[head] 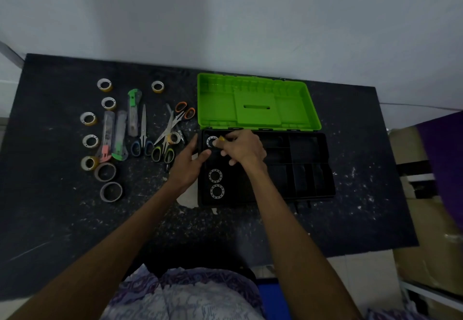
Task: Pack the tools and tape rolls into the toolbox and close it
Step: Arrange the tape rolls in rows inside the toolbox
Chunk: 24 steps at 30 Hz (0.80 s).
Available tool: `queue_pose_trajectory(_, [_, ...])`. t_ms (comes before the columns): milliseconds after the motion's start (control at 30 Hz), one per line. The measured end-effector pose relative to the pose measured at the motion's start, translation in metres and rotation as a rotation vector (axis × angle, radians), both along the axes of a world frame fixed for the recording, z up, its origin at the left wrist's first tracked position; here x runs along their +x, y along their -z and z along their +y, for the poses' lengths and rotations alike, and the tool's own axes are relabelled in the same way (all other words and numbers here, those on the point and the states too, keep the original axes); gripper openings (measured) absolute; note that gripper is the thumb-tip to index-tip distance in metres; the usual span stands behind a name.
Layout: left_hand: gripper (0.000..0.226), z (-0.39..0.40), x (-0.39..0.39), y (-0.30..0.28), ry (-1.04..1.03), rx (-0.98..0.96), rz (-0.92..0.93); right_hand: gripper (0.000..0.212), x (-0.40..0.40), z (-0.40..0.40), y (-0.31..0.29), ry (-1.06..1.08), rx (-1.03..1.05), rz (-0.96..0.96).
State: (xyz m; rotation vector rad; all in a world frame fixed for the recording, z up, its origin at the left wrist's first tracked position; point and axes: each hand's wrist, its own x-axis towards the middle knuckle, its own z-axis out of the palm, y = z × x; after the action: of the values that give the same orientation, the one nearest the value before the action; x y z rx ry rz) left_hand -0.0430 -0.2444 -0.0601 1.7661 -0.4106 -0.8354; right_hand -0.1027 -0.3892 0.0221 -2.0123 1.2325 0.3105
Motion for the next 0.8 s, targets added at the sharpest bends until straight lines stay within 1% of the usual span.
queue_pose_trajectory(67, [0.055, -0.001, 0.0, 0.0, 0.005, -0.002, -0.002, 0.03, 0.001, -0.001, 0.0, -0.005, 0.078, 0.0])
queue_pose_trajectory(167, [0.054, -0.002, -0.001, -0.002, -0.001, -0.009, 0.002, 0.024, 0.002, -0.003, 0.002, -0.025, 0.1, 0.009])
queue_pose_trajectory(300, [0.056, -0.003, -0.001, -0.003, -0.021, -0.007, 0.03, 0.028, -0.002, -0.005, 0.006, -0.027, -0.025, -0.008])
queue_pose_trajectory(433, [0.063, -0.001, 0.0, 0.001, -0.024, 0.014, 0.039, 0.042, -0.005, -0.004, 0.012, -0.042, -0.192, -0.024])
queue_pose_trajectory(533, [0.069, 0.0, 0.0, 0.001, -0.03, 0.028, 0.046, 0.037, -0.008, -0.004, 0.015, -0.037, -0.251, -0.067])
queue_pose_trajectory(633, [0.067, 0.0, 0.002, 0.003, -0.017, 0.037, 0.05, 0.032, -0.009, -0.006, 0.015, -0.056, -0.284, -0.057])
queue_pose_trajectory(800, [0.061, -0.001, 0.0, 0.0, -0.016, 0.039, 0.039, 0.036, -0.008, -0.005, 0.014, -0.056, -0.249, -0.042])
